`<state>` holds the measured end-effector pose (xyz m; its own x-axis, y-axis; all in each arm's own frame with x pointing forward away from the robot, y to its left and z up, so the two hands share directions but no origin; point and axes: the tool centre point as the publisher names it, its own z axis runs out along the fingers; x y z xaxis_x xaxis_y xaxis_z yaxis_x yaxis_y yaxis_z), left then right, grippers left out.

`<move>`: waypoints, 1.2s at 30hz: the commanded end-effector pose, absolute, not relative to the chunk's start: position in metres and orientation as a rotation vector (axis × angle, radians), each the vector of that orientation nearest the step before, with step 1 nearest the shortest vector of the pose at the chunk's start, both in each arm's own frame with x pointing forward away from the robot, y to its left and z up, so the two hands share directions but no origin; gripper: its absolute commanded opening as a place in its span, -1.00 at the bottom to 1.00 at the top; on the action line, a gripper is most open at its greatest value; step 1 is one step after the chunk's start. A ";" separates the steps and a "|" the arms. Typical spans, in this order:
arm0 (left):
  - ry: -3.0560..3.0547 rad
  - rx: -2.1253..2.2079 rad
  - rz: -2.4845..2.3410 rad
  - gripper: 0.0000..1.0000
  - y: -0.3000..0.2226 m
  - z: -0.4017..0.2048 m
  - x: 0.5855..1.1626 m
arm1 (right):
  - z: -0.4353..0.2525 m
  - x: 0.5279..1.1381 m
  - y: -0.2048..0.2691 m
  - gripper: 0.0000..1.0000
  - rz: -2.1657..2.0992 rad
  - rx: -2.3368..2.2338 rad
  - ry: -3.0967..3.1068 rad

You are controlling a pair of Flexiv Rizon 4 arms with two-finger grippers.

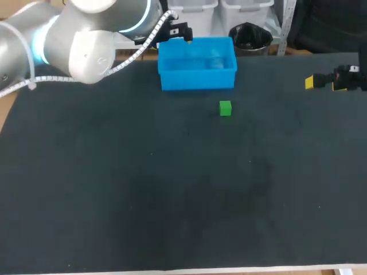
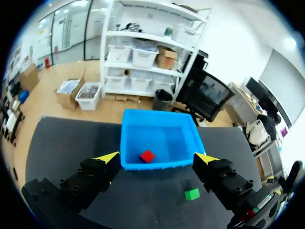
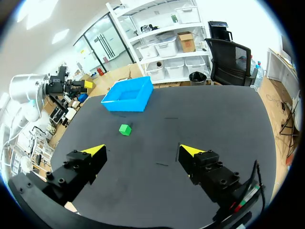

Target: Use the left arm to pick the red cube and place it into the blue plastic box first, then use the right arm to grasp the green cube and put it into the same blue plastic box after the first action is fully finished.

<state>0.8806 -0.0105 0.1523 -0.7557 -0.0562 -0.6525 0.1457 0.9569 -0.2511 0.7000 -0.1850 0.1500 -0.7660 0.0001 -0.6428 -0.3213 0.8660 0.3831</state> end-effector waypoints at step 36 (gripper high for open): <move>2.247 0.679 -0.754 1.00 0.052 0.146 0.826 | 0.150 0.700 -0.185 1.00 0.636 -0.231 2.374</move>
<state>0.8316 0.0471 0.1460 -0.6530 0.2593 -0.7116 0.5908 0.7622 -0.2645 0.7000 -0.1851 0.1500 -0.7660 0.0001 -0.6428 -0.3213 0.8660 0.3831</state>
